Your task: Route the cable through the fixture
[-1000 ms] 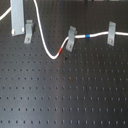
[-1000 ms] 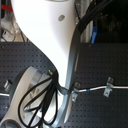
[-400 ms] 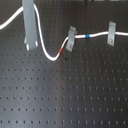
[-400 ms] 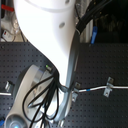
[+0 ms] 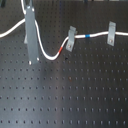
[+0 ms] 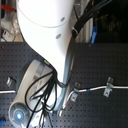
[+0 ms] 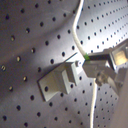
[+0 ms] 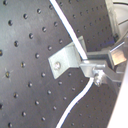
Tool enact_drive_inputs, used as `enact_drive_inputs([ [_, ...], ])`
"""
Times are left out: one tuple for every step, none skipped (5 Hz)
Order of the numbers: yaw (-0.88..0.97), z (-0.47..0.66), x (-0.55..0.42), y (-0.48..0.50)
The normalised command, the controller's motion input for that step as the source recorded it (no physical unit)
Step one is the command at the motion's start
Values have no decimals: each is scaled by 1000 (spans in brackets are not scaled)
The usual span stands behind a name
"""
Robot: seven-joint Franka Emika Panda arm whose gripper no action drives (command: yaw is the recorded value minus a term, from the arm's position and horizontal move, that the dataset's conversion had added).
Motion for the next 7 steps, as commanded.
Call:
enact_drive_inputs([
  [-200, 41, 1, 1],
  [-200, 0, -14, -6],
  [-194, 4, -150, -74],
  [-146, 12, -302, -167],
  [-140, 63, -291, -175],
  [-180, 83, -212, -68],
  [-183, 172, -140, 26],
])
